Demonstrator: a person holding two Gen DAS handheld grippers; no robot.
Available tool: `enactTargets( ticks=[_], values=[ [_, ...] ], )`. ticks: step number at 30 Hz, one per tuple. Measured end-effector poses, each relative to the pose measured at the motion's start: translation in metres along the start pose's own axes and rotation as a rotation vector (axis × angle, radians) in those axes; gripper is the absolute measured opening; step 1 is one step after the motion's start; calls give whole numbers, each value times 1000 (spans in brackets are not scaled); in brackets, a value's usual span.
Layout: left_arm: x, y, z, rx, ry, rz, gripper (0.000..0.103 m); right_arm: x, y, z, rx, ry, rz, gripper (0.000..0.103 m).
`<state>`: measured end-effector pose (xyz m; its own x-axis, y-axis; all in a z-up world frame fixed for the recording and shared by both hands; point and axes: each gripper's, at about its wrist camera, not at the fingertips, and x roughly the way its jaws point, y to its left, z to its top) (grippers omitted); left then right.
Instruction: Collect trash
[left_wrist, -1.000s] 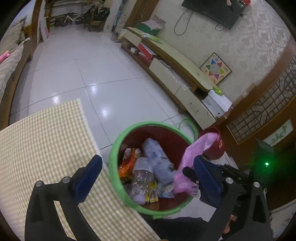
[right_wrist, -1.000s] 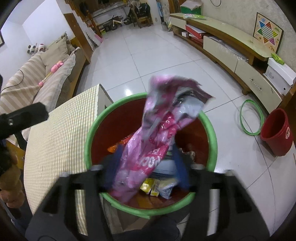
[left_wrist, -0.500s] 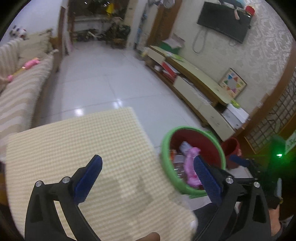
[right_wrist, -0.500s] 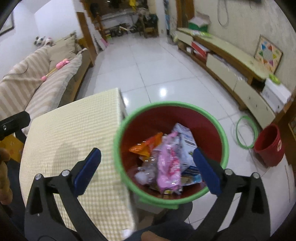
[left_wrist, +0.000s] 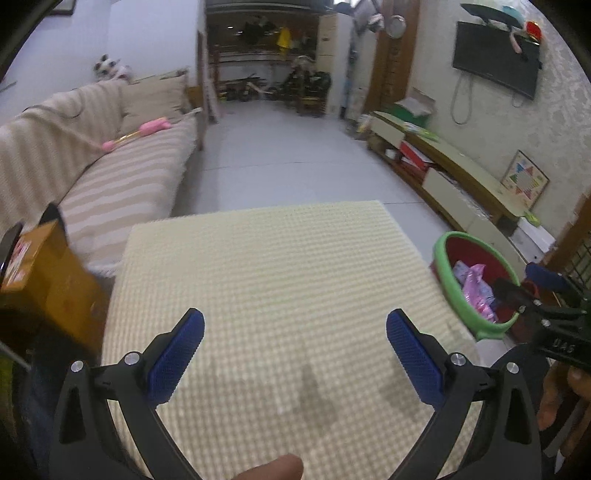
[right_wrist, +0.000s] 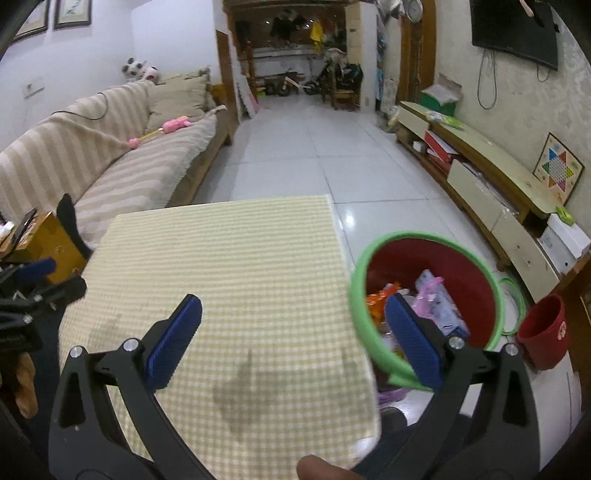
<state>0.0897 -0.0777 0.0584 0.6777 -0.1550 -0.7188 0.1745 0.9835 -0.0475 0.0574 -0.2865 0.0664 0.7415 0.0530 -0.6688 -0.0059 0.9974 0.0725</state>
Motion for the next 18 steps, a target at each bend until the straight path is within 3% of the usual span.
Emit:
enactTargets(
  ticks=[8,18],
  values=[
    [-12,27,-40,-71,-5,96,95,-8,42,-35,-28,-25,23,98],
    [-20,43,-79,-105,-17,113,95,-9,57,-57,-27,-30,24,98]
  ],
)
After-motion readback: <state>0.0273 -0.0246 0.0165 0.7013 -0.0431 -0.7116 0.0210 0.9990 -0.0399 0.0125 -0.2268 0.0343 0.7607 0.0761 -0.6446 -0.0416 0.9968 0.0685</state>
